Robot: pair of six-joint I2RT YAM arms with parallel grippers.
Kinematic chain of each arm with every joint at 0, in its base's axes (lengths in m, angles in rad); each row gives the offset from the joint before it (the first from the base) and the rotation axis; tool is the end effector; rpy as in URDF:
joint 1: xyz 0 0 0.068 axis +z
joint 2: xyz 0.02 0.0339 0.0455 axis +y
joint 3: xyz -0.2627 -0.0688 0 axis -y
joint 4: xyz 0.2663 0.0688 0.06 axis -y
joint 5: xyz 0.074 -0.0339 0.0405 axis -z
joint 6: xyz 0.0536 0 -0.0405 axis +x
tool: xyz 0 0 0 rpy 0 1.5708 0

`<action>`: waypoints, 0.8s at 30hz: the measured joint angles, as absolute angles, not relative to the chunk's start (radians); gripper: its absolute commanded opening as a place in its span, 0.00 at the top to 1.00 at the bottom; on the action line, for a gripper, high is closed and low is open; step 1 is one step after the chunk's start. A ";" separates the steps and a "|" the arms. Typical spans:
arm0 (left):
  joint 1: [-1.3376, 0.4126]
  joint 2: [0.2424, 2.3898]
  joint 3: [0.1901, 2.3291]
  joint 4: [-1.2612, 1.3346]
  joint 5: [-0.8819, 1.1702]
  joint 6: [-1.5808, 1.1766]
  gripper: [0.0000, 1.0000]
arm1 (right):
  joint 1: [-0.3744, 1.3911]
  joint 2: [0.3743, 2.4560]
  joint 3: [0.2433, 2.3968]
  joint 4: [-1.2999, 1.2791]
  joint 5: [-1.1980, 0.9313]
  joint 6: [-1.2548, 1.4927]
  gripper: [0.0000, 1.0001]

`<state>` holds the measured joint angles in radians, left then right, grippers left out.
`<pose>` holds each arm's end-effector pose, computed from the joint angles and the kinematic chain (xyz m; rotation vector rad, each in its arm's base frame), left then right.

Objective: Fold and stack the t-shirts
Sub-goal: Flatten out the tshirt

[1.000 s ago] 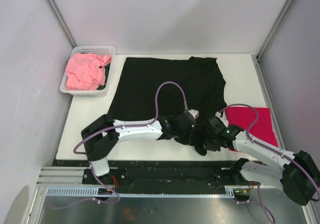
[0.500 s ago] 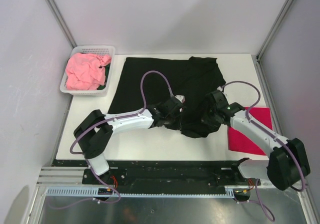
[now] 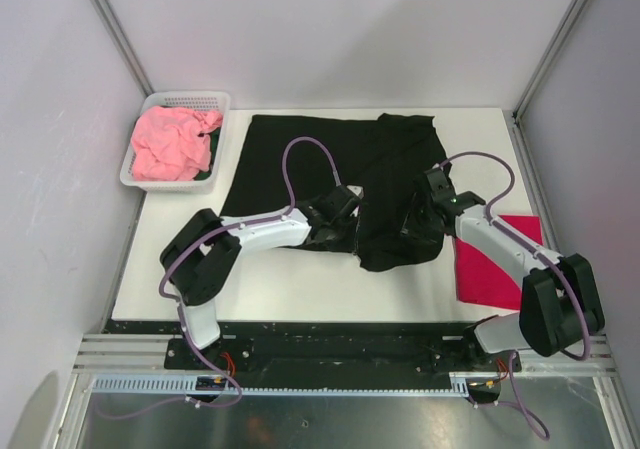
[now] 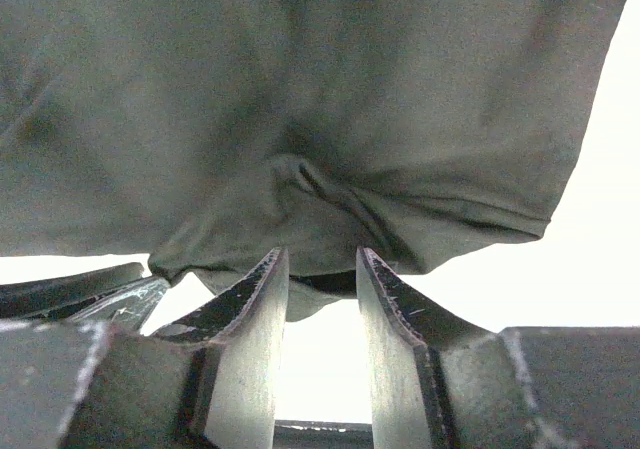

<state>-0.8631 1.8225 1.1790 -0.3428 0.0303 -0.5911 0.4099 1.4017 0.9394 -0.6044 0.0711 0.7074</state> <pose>0.2620 -0.3087 0.1497 0.3739 2.6422 -0.5639 0.2789 0.1170 0.1958 0.4188 2.6301 0.2832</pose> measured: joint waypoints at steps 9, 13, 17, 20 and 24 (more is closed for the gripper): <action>-0.887 1.721 1.171 -0.357 0.034 -0.588 0.61 | 0.410 1.340 0.943 -0.648 0.107 0.668 0.61; -0.957 1.712 1.198 -0.354 0.029 -0.601 0.62 | 0.384 1.331 0.943 -0.661 0.108 0.654 0.61; -1.020 1.780 1.258 -0.351 0.025 -0.611 0.62 | 0.351 1.304 0.943 -0.675 0.108 0.649 0.62; -1.039 1.842 1.295 -0.351 0.002 -0.619 0.61 | 0.335 1.275 0.943 -0.685 0.108 0.645 0.62; -1.037 1.893 1.313 -0.357 -0.066 -0.630 0.60 | 0.332 1.244 0.943 -0.694 0.108 0.636 0.62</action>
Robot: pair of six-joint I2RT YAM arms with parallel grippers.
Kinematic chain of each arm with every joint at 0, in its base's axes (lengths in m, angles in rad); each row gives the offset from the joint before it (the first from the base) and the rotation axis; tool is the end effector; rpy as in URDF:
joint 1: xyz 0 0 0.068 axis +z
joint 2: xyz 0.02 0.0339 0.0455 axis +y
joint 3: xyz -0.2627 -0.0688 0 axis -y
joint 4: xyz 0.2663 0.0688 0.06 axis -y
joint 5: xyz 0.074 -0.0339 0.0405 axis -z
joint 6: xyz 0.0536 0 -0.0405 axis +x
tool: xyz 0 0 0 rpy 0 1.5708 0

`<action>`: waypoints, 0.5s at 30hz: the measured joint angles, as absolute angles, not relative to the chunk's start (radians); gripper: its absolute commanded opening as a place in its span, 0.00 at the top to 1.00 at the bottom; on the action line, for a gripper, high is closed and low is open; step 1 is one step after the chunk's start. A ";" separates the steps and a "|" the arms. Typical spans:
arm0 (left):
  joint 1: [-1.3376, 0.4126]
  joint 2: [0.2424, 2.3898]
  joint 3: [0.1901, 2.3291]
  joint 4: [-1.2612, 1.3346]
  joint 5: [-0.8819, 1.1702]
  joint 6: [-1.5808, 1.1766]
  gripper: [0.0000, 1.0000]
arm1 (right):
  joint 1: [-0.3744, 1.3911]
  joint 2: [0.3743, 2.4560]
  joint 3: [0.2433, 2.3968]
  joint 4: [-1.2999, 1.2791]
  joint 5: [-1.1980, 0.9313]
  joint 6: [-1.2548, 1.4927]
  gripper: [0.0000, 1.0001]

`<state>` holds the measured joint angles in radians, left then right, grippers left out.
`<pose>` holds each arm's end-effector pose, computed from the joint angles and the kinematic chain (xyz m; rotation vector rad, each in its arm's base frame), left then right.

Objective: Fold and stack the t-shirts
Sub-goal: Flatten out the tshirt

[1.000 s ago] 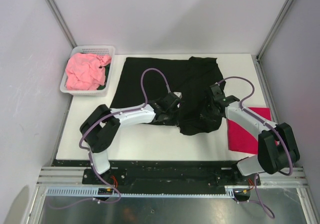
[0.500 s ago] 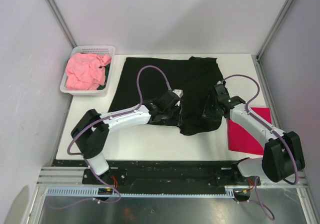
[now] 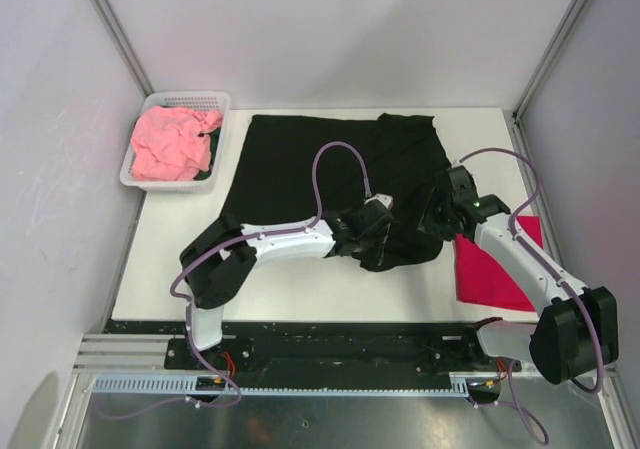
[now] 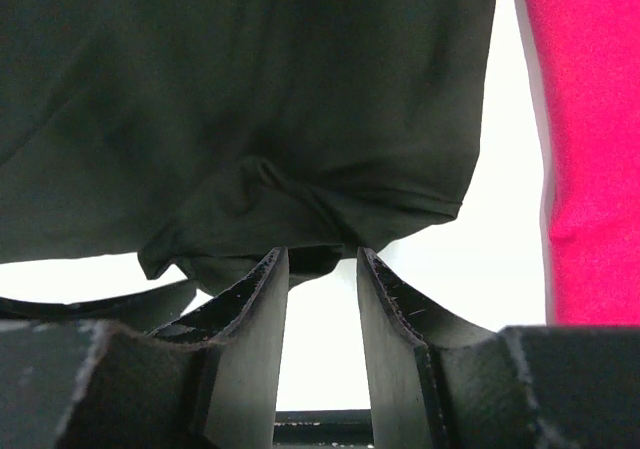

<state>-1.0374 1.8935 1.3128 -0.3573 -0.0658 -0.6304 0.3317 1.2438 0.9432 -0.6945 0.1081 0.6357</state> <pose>0.2238 -0.3722 0.1639 0.5000 2.5621 -0.5752 0.2638 0.0848 0.2340 0.4304 2.5377 0.2311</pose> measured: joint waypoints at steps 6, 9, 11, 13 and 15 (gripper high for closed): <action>-1.037 1.897 1.314 -0.373 -0.163 -0.632 0.60 | 0.331 1.219 0.943 -0.714 0.108 0.633 0.62; -1.037 1.902 1.323 -0.380 -0.184 -0.631 0.61 | 0.331 1.211 0.943 -0.717 0.107 0.633 0.62; -1.037 1.917 1.339 -0.381 -0.191 -0.631 0.61 | 0.331 1.209 0.943 -0.719 0.107 0.633 0.62; -1.037 1.935 1.353 -0.381 -0.192 -0.630 0.62 | 0.331 1.208 0.943 -0.722 0.105 0.633 0.62; -1.037 1.948 1.358 -0.382 -0.192 -0.629 0.62 | 0.331 1.206 0.943 -0.722 0.104 0.633 0.62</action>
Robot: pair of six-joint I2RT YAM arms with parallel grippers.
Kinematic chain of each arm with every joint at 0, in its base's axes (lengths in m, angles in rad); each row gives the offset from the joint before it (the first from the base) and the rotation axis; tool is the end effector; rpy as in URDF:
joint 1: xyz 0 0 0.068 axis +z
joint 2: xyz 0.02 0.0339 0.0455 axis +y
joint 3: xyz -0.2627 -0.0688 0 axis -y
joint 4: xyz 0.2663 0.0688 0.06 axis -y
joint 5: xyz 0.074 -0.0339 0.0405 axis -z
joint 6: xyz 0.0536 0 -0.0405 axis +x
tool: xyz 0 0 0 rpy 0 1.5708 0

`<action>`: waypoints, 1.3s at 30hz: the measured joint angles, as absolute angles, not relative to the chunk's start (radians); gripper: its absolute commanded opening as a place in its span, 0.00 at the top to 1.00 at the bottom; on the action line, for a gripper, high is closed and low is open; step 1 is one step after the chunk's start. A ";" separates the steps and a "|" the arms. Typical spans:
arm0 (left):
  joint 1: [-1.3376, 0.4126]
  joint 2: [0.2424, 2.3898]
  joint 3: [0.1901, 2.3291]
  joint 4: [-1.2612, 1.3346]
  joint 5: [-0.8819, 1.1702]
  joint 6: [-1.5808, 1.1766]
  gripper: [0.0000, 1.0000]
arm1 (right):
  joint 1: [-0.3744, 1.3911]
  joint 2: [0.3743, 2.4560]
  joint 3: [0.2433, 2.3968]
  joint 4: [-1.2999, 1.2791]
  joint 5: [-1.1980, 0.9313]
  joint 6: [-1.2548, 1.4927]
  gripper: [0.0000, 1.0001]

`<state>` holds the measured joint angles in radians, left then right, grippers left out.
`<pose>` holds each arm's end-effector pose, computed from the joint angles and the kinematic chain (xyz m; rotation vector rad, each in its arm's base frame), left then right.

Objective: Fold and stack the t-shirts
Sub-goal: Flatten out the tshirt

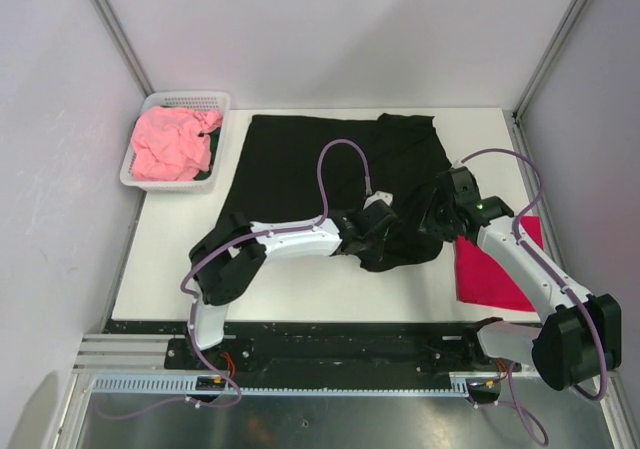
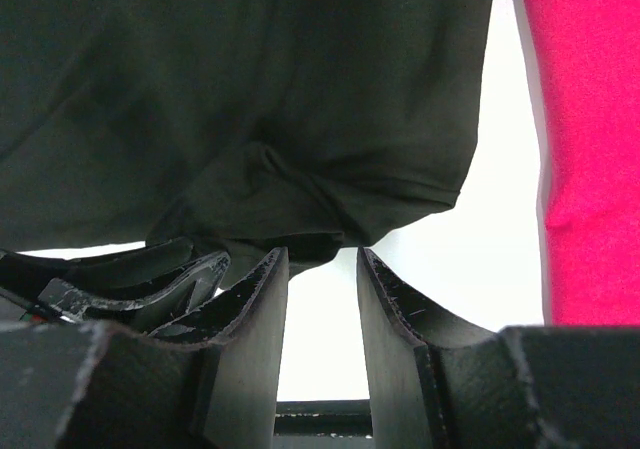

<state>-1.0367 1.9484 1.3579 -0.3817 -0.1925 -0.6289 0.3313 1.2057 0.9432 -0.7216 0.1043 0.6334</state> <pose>0.2342 -0.3759 0.1547 0.4453 2.5315 -0.4196 0.2566 0.0824 0.2417 0.4259 2.5293 0.2407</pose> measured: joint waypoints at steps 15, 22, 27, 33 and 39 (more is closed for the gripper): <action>-1.042 1.964 1.365 -0.385 -0.200 -0.628 0.99 | 0.331 1.205 0.943 -0.721 0.093 0.634 0.62; -1.055 1.894 1.283 -0.385 -0.201 -0.631 1.00 | 0.332 1.205 0.940 -0.718 0.089 0.633 0.61; -1.076 1.755 1.159 -0.379 -0.201 -0.661 0.97 | 0.352 1.221 0.929 -0.704 0.089 0.627 0.55; -1.087 1.685 1.039 -0.345 -0.197 -0.709 0.95 | 0.445 1.269 0.929 -0.664 0.086 0.624 0.50; -1.087 1.689 0.997 -0.318 -0.178 -0.741 0.95 | 0.540 1.357 0.926 -0.632 0.091 0.624 0.49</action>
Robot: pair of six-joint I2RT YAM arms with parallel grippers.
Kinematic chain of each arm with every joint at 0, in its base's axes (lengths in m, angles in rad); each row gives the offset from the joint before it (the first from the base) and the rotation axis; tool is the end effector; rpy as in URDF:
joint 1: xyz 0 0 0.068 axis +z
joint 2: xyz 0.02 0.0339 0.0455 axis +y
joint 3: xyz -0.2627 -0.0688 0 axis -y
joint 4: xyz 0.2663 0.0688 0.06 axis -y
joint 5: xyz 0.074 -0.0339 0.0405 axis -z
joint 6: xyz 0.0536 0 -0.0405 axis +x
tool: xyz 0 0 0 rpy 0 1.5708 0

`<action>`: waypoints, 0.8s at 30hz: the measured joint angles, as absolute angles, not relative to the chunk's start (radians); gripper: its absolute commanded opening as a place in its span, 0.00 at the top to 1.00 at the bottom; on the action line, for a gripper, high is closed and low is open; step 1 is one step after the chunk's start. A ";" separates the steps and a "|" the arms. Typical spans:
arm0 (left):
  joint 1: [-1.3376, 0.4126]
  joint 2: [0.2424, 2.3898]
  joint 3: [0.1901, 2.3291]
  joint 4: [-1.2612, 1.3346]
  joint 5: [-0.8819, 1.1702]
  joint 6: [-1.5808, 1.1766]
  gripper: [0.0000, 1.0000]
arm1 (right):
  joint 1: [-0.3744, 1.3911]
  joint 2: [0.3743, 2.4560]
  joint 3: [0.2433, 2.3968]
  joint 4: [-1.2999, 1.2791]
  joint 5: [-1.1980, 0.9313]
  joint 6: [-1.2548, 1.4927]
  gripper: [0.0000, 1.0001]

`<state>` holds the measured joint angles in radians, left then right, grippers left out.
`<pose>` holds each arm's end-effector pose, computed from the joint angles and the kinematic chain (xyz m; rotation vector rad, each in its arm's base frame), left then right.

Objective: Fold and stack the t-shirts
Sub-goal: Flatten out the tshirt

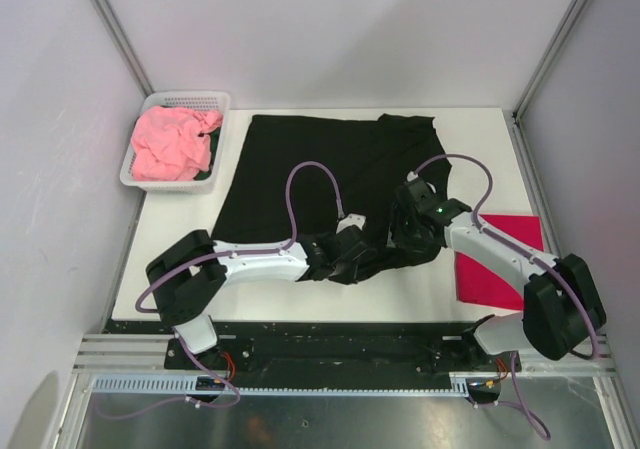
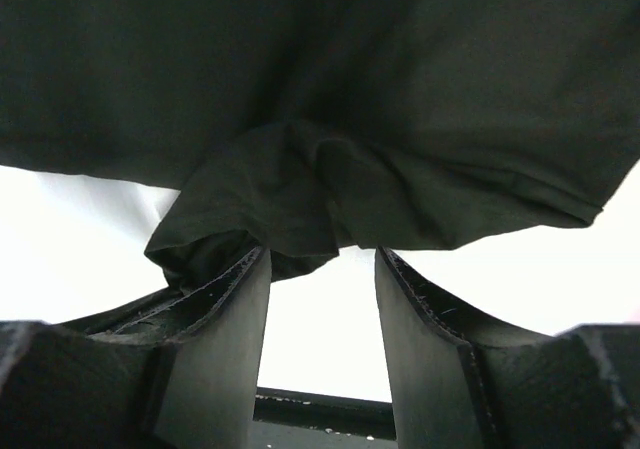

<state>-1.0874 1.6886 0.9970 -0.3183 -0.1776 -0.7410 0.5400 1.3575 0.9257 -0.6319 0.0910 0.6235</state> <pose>0.1765 -0.3158 0.1434 0.3861 2.5976 -0.4563 0.2540 0.1466 0.2019 0.1421 2.6519 0.2771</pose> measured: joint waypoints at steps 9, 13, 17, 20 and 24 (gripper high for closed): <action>-1.087 1.715 0.996 -0.291 -0.161 -0.761 0.96 | 0.585 1.438 0.920 -0.579 0.089 0.612 0.53; -1.087 1.723 0.996 -0.286 -0.154 -0.760 0.96 | 0.600 1.460 0.918 -0.575 0.093 0.614 0.70; -1.087 1.723 0.996 -0.278 -0.154 -0.760 0.97 | 0.604 1.459 0.916 -0.585 0.107 0.624 0.89; -1.087 1.724 0.996 -0.273 -0.153 -0.760 0.98 | 0.604 1.440 0.913 -0.611 0.122 0.638 0.98; -1.087 1.724 0.996 -0.271 -0.154 -0.759 0.98 | 0.607 1.356 0.894 -0.663 0.135 0.684 1.00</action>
<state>-1.0874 1.7237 0.9958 -0.2707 -0.1535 -0.7589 0.6067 1.3560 0.8944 -0.6632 0.1352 0.6838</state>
